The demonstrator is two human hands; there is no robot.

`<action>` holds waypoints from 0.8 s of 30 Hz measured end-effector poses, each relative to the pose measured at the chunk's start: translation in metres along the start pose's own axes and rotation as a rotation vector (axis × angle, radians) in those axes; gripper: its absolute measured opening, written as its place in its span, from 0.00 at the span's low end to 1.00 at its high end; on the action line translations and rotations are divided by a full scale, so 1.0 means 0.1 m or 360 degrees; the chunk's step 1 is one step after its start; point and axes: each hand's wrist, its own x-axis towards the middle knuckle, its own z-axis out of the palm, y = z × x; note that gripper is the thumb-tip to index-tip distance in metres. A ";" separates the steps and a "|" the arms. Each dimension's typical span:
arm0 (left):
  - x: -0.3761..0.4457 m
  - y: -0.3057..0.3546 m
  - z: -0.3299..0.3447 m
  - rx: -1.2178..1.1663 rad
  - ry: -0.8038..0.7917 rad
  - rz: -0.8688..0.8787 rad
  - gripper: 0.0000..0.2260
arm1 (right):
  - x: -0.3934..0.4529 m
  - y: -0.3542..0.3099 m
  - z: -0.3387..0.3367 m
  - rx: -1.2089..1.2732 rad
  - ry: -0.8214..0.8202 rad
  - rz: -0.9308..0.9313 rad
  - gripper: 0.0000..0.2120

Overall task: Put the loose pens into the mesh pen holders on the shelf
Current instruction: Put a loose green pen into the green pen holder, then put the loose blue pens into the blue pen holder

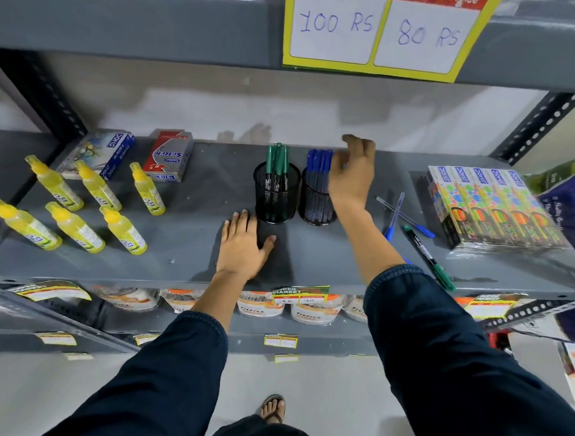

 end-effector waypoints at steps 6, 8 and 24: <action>0.00 -0.01 0.01 -0.0001 -0.0015 0.0014 0.27 | -0.42 0.55 -0.44 -0.0385 -0.0043 0.0253 0.13; -0.01 0.01 0.00 0.0007 -0.0023 0.0014 0.27 | -0.60 0.71 -0.58 -0.0499 -0.0070 0.0287 0.14; -0.02 0.00 0.00 0.0010 -0.0016 0.0028 0.28 | -1.18 1.11 -1.09 -0.1096 -0.0267 0.0349 0.15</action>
